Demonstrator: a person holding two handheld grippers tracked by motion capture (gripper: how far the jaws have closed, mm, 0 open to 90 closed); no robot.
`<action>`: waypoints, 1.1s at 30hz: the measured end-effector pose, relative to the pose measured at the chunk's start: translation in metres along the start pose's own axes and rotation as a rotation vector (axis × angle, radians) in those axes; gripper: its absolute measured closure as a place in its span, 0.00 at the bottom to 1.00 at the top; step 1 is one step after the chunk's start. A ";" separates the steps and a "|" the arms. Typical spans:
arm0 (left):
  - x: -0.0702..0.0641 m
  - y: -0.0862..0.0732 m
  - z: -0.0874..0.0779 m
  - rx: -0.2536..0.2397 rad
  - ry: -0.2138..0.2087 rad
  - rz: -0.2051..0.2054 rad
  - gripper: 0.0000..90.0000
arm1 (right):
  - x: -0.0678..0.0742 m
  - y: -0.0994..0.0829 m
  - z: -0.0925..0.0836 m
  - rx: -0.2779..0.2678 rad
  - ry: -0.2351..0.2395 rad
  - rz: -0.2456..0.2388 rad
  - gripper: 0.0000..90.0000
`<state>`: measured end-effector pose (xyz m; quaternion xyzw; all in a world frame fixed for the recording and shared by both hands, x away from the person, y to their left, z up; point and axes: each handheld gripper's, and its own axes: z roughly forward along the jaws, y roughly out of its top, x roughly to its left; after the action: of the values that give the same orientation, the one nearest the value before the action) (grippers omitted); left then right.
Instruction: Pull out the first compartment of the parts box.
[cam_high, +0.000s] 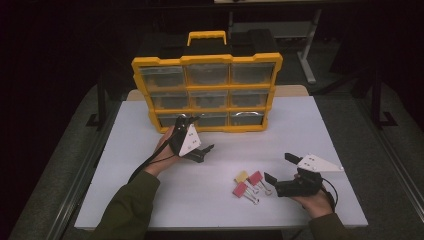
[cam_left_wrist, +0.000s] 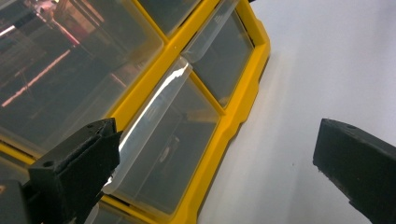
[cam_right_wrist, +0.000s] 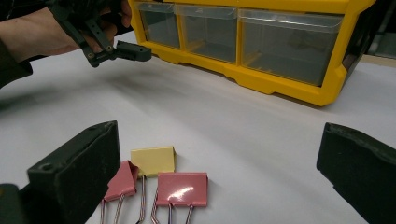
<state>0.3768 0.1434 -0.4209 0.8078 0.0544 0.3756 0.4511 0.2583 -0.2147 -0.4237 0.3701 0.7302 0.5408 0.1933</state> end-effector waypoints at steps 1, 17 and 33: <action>0.000 0.000 0.000 0.000 0.000 0.000 0.00 | 0.000 0.000 0.000 0.000 0.000 0.000 0.00; 0.000 0.002 -0.003 0.020 0.050 0.137 0.00 | 0.000 -0.001 0.001 0.007 0.001 0.002 0.00; -0.007 0.002 -0.003 0.053 0.092 0.282 0.00 | 0.001 -0.001 0.001 0.007 0.000 0.001 0.00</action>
<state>0.3698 0.1410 -0.4220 0.8010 -0.0291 0.4701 0.3695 0.2586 -0.2135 -0.4250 0.3713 0.7317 0.5385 0.1917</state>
